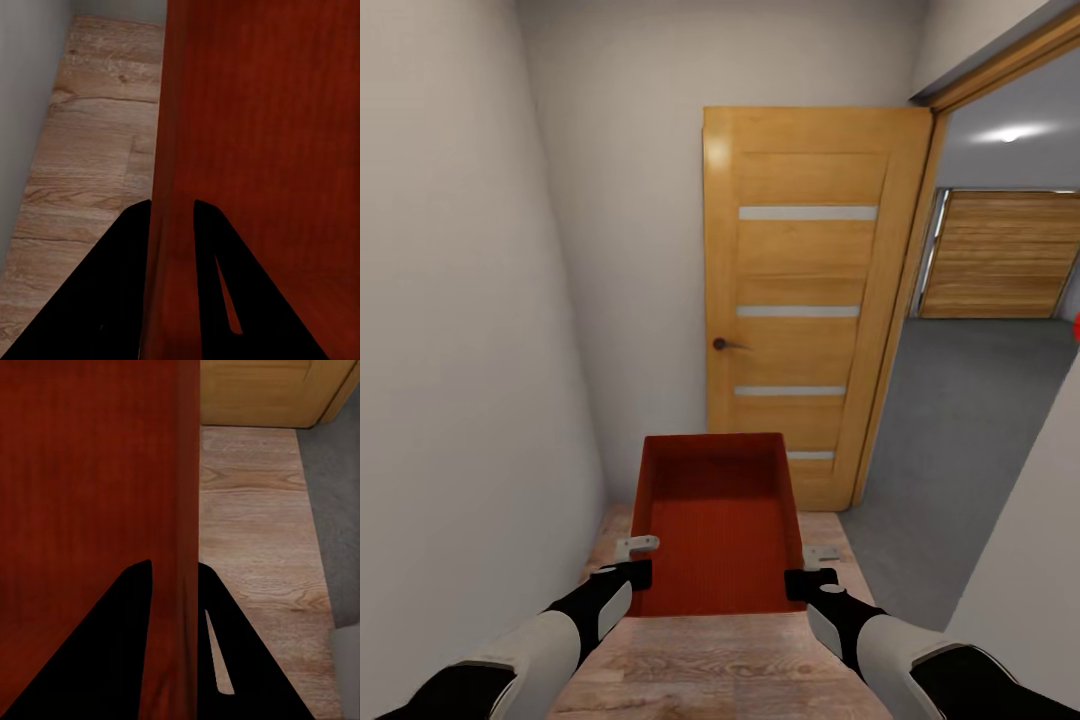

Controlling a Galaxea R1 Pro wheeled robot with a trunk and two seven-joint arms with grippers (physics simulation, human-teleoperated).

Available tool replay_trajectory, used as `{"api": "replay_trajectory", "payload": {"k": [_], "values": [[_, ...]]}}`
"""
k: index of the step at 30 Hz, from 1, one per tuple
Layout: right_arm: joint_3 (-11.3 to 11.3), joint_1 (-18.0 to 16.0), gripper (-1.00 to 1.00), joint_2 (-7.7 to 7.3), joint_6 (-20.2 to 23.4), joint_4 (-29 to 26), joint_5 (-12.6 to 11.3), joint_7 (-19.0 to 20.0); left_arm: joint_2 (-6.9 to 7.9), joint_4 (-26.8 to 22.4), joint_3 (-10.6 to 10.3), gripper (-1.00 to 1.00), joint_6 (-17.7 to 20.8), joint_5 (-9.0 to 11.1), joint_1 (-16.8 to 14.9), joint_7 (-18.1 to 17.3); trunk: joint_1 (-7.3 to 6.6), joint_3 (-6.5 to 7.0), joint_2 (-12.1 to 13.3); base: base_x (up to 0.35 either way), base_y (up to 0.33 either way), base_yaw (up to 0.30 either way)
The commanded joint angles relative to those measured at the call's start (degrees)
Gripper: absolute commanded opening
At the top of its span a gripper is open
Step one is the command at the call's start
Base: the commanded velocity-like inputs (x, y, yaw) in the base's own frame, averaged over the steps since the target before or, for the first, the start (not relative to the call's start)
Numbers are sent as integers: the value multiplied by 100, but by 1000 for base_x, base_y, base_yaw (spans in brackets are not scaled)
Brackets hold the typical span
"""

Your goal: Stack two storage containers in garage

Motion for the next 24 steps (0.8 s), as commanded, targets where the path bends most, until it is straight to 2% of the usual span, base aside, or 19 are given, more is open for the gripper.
{"api": "replay_trajectory", "payload": {"k": [1, 9, 21, 24], "values": [[-141, 1, -100, 4, -13, 13, -24, 56, 251, -30, 201, -100, -198, -67, -2, 230, 5, -2, -4, 324, 0, 0], [-146, 1, -100, 5, -13, 6, -26, 49, 247, -31, 200, -100, -196, -70, -2, 230, 5, -2, -4, 324, 9, 0], [-147, 1, -100, 4, -13, 11, -26, 47, 243, -33, 193, -100, -203, -70, -2, 244, 5, -2, -4, 324, 79, 0], [-147, 1, -100, 7, 5, 11, -26, 52, 236, -39, 192, -100, -208, -70, -2, 254, 5, -2, -4, 302, 24, -117]]}}
